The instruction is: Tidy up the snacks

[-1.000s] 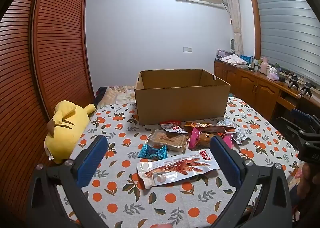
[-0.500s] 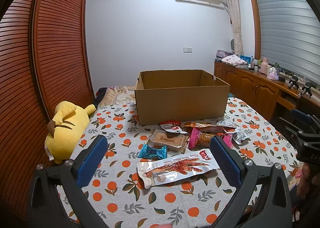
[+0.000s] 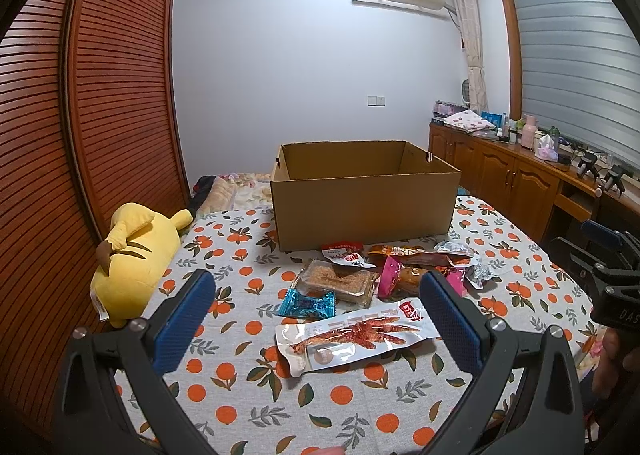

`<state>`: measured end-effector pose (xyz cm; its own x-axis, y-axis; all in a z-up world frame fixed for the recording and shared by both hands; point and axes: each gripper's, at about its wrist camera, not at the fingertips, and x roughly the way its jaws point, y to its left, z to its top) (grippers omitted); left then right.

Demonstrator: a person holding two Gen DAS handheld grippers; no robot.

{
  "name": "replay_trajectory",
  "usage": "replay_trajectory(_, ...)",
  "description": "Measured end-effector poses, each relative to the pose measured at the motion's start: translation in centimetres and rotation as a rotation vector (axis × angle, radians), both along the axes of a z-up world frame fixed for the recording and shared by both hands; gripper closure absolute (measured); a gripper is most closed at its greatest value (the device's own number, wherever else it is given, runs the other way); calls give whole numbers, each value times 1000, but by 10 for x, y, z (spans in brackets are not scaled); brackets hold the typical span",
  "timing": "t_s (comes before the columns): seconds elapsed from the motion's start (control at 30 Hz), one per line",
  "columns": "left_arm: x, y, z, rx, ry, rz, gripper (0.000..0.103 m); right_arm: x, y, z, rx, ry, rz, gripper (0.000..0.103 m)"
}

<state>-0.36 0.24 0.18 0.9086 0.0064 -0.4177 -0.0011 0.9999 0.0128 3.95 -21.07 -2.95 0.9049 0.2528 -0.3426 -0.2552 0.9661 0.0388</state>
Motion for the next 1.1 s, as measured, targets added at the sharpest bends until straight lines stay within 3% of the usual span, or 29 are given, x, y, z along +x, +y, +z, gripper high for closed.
replay_trajectory(1.1,-4,-1,14,1,-8,-3,0,1,-2,-1,-1,4,-2,0)
